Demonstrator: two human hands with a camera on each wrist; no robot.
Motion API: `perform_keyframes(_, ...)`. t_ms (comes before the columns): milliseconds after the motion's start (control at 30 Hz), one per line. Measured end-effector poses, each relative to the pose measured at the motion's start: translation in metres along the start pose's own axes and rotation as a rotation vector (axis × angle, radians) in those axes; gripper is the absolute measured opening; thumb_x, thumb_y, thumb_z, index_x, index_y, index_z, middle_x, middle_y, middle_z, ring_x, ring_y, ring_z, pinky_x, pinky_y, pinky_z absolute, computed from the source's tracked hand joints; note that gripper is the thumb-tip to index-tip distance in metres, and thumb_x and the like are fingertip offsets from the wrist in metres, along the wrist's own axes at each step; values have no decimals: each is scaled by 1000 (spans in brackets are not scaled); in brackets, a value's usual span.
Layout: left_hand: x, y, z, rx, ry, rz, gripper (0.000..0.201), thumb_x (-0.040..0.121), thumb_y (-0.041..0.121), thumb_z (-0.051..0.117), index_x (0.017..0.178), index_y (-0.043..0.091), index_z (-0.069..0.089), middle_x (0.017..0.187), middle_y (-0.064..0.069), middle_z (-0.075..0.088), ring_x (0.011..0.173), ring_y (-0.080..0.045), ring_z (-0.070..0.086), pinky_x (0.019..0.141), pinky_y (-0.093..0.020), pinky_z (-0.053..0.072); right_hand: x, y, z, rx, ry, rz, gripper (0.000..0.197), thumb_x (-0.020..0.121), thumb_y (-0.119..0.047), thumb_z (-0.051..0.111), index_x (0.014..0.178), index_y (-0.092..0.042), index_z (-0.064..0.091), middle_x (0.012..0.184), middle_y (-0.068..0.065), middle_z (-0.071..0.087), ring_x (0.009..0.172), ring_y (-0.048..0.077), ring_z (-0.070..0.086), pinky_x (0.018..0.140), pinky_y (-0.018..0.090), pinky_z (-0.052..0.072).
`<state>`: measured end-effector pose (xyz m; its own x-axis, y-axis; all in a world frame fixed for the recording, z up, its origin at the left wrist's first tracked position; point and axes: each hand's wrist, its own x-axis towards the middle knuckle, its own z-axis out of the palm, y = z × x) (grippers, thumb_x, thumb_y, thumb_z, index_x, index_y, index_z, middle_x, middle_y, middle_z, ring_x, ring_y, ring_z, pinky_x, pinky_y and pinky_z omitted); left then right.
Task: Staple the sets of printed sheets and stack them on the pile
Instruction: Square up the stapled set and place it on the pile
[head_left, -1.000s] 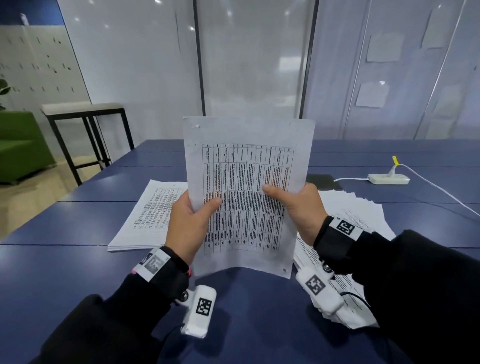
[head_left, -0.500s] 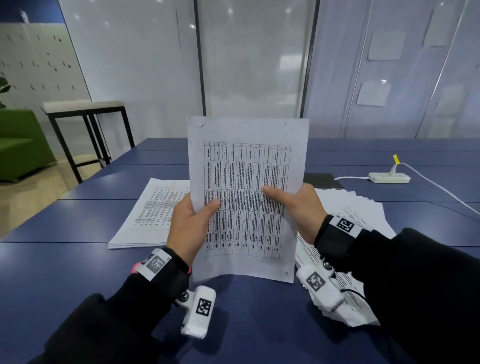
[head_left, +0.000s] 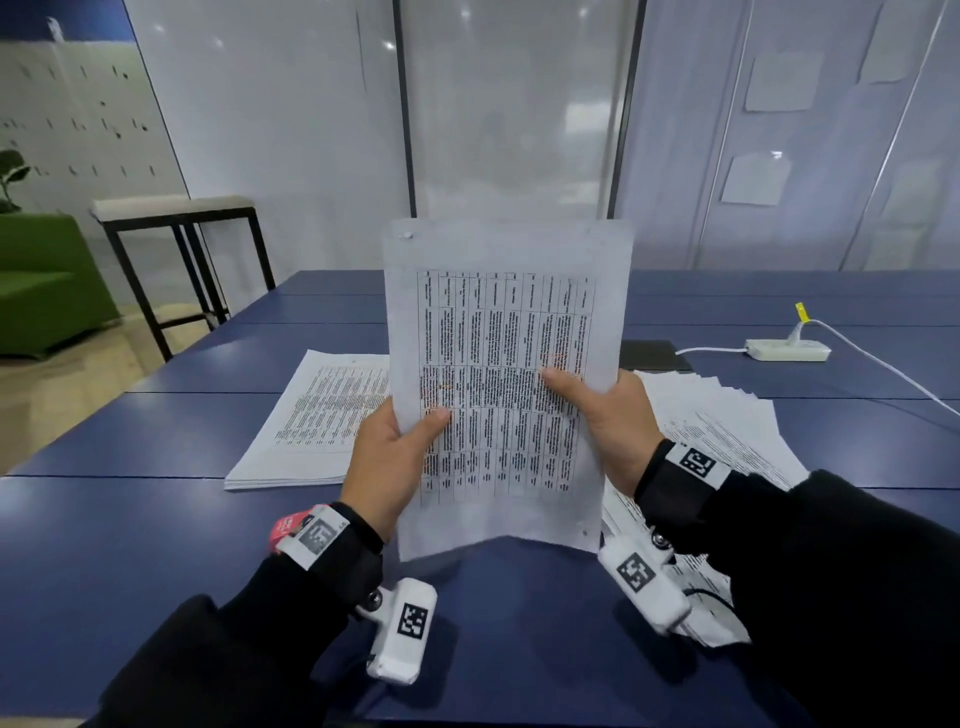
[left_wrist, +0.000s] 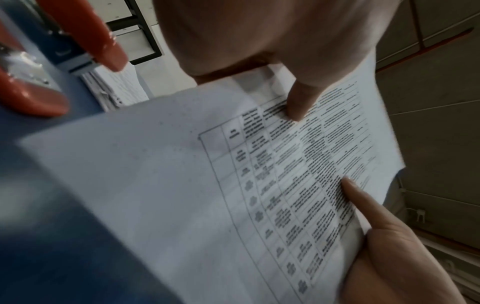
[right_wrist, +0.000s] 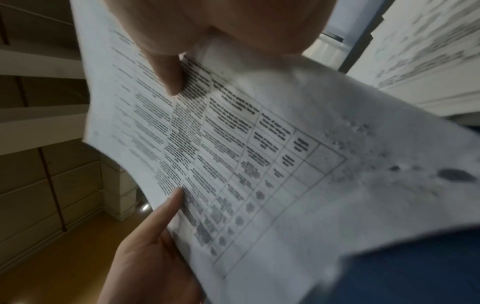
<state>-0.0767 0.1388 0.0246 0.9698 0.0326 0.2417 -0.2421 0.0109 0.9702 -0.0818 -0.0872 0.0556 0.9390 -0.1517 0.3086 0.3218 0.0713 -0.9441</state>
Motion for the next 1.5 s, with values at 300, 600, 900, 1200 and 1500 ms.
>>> perform_keyframes(300,-33,-33,-9,40,-83,-252,21,98,7,65,116,10,75,113,-2,79,112,-22,73,110,-53,48,-11,40,-36,100,-137,381,52,91,-34,77,134,-8,63,128,8,73,120,28,68,113,53,46)
perform_keyframes(600,-51,-44,-11,91,-171,-344,24,100,7,63,121,13,74,116,2,78,111,-16,73,110,-46,49,-23,75,-36,14,-77,383,24,102,-21,64,125,-19,68,120,-4,76,114,15,71,106,37,50)
perform_keyframes(900,-15,18,-76,485,-88,-127,26,91,19,78,114,30,71,103,8,76,88,-13,74,77,-38,61,-23,82,-44,82,-130,449,42,89,-29,75,122,-4,71,117,23,74,109,46,70,102,64,51)
perform_keyframes(1200,17,-2,-141,1445,-529,-320,33,73,46,88,100,34,73,96,16,72,91,-2,65,88,-26,53,-21,87,-48,170,-138,449,51,82,-30,78,124,-2,70,122,27,70,113,48,67,102,63,51)
perform_keyframes(1500,34,30,-146,1080,-594,-366,24,74,30,93,89,23,76,85,-2,78,74,-15,72,70,-29,55,-20,87,-50,206,-138,485,30,97,-16,67,121,2,70,121,27,71,104,43,71,99,58,55)
